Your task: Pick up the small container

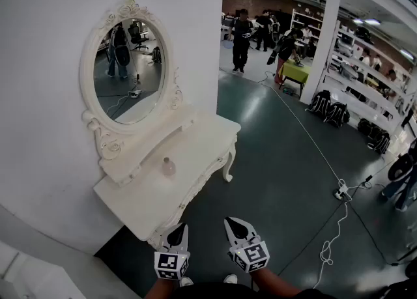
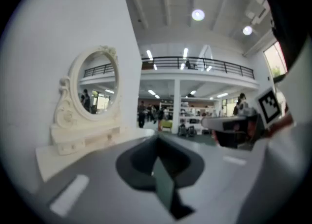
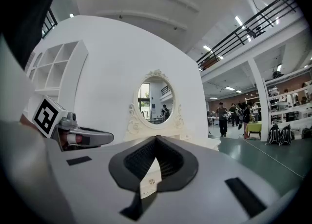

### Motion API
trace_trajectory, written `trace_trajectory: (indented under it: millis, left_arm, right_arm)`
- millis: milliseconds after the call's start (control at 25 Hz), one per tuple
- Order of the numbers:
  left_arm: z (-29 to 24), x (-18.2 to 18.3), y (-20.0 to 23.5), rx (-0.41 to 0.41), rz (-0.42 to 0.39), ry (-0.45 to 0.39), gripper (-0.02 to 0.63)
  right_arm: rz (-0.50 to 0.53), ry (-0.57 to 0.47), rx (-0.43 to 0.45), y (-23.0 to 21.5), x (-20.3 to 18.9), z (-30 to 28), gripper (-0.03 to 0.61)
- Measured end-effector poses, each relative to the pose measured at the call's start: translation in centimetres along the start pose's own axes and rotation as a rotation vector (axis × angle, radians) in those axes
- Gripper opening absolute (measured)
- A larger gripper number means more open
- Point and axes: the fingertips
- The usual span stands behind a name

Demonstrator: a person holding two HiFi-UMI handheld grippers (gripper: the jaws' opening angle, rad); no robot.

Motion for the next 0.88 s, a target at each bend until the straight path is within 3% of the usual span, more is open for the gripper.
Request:
trace_trajectory:
  millis: [880]
  left_arm:
    - [-1.3, 0.5, -2.0, 0.025, -0.036, 0.027, 0.008]
  right_arm:
    - [-0.052, -0.021, 0.003, -2.1, -0.2, 1.6, 0.006]
Point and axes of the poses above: the fingertips, and each gripper's own axes: z backward along the fingers, y to its left, x out of its top, and after that the axes turned 11 degrees about -x, right-handed
